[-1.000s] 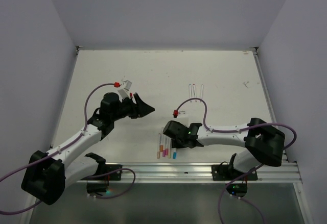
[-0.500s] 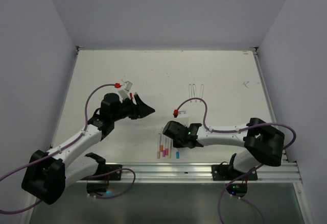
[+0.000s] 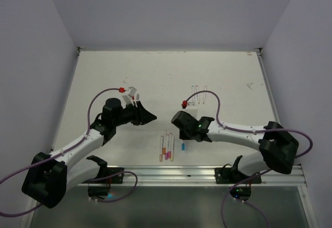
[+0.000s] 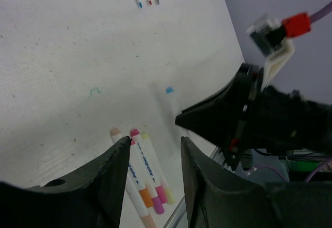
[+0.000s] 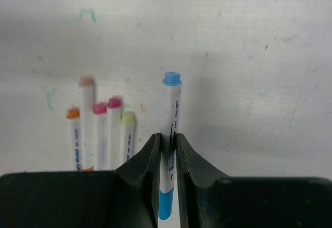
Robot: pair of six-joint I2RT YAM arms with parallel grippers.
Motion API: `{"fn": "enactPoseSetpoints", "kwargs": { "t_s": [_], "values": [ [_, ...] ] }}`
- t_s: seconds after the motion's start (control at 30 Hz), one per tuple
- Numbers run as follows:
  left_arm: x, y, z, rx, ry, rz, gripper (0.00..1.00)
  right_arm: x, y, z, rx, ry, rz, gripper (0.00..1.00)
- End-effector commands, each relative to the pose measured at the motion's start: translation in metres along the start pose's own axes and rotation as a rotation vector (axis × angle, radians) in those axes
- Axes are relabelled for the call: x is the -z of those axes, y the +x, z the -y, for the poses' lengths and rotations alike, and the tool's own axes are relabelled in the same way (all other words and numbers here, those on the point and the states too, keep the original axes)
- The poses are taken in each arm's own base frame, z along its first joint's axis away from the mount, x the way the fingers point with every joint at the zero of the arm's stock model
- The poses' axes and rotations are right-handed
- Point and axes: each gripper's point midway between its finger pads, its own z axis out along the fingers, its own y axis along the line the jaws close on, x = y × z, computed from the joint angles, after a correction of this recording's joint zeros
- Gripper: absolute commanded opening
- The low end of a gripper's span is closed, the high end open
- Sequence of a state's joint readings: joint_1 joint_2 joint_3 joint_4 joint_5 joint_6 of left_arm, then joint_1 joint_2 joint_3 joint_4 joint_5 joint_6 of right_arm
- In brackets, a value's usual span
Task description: Open the pen caps
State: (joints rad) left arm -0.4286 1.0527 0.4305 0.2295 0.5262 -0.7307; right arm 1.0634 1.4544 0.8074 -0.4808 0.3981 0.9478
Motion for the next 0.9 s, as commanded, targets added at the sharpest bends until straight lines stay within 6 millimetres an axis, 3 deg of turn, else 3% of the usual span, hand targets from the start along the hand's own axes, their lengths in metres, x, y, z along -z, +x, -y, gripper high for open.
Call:
{"fn": "enactPoseSetpoints", "kwargs": {
  "t_s": [0.0, 0.03, 0.13, 0.33, 0.53, 0.87],
  "values": [
    [0.003, 0.001, 0.018, -0.070, 0.113, 0.010, 0.47, 0.035, -0.084, -0.012, -0.064, -0.158, 0.178, 0.00],
    [0.003, 0.001, 0.022, -0.077, 0.135, 0.013, 0.47, 0.038, -0.099, -0.006, -0.085, -0.166, 0.209, 0.00],
    [0.002, 0.003, 0.029, -0.087, 0.178, 0.017, 0.54, 0.064, -0.138, -0.017, -0.068, -0.235, 0.310, 0.00],
    [-0.010, 0.014, 0.055, -0.138, 0.255, 0.002, 0.67, 0.081, -0.172, -0.039, -0.059, -0.327, 0.376, 0.00],
    [-0.023, 0.015, 0.064, -0.135, 0.267, -0.016, 0.68, 0.092, -0.182, -0.052, -0.083, -0.405, 0.415, 0.00],
    [-0.037, -0.007, 0.084, -0.077, 0.316, 0.059, 0.69, 0.090, -0.179, -0.057, -0.111, -0.445, 0.418, 0.00]
  ]
}}
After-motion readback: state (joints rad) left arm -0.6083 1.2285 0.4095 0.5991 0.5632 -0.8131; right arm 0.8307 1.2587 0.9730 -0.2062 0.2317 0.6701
